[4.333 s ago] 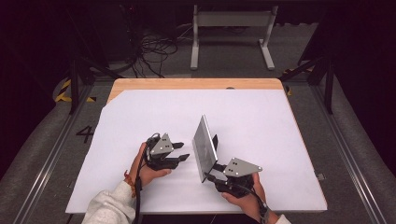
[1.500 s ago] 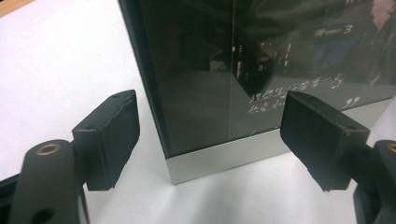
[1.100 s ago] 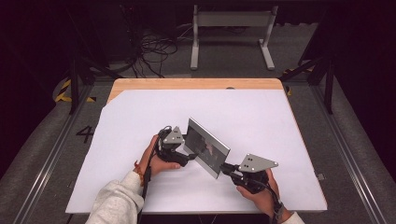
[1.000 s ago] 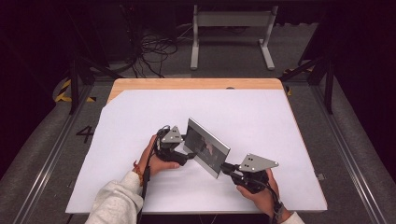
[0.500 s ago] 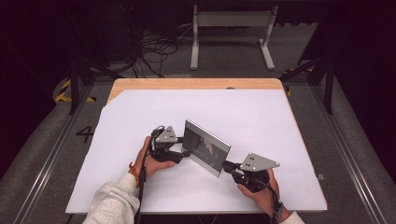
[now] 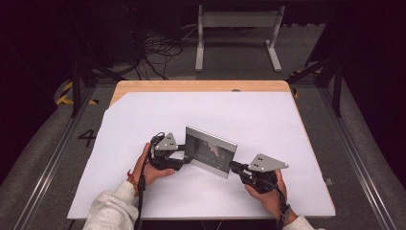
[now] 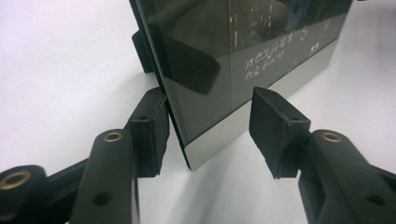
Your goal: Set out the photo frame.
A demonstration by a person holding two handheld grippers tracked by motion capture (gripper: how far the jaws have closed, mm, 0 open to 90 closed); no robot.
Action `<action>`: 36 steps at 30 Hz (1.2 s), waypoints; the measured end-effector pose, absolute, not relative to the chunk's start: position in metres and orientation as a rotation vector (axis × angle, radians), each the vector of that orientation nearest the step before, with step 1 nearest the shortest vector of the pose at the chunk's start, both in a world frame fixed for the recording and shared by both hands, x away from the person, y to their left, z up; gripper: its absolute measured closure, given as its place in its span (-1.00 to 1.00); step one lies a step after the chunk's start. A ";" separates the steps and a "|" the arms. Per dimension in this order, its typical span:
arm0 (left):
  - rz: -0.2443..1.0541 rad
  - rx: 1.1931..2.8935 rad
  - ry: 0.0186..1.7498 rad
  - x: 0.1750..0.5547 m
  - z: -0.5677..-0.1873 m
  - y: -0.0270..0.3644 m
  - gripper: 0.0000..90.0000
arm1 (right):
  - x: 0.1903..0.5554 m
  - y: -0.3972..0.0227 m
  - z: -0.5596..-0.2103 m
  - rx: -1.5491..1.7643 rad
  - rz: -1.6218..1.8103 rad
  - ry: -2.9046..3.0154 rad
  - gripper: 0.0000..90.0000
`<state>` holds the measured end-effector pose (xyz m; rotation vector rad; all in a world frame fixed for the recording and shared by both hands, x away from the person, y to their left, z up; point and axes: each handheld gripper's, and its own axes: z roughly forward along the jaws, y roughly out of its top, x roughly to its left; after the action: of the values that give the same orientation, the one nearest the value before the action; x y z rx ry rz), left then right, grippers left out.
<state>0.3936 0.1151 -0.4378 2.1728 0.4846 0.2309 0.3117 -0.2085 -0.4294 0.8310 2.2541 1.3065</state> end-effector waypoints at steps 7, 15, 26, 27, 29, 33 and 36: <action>0.239 2.170 0.497 0.391 -0.438 0.116 0.16 | 0.314 -0.210 -0.430 0.842 1.309 2.249 0.87; 0.264 2.167 0.516 0.389 -0.438 0.117 0.34 | 0.316 -0.211 -0.429 0.851 1.306 2.244 0.88; 0.273 2.172 0.520 0.387 -0.439 0.117 0.57 | 0.323 -0.213 -0.430 0.870 1.293 2.233 0.85; 0.274 2.177 0.512 0.385 -0.439 0.116 0.57 | 0.324 -0.214 -0.430 0.873 1.291 2.230 0.85; 0.282 2.185 0.508 0.384 -0.439 0.114 0.57 | 0.326 -0.215 -0.430 0.880 1.290 2.224 0.84; 0.285 2.194 0.508 0.382 -0.441 0.112 0.56 | 0.329 -0.216 -0.430 0.888 1.290 2.219 0.83; 0.295 2.217 0.504 0.381 -0.444 0.109 0.56 | 0.330 -0.217 -0.430 0.894 1.288 2.217 0.83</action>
<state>0.3812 0.1090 -0.4439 2.2174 0.5042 0.2954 0.3302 -0.2166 -0.4304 0.8941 2.2167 1.2882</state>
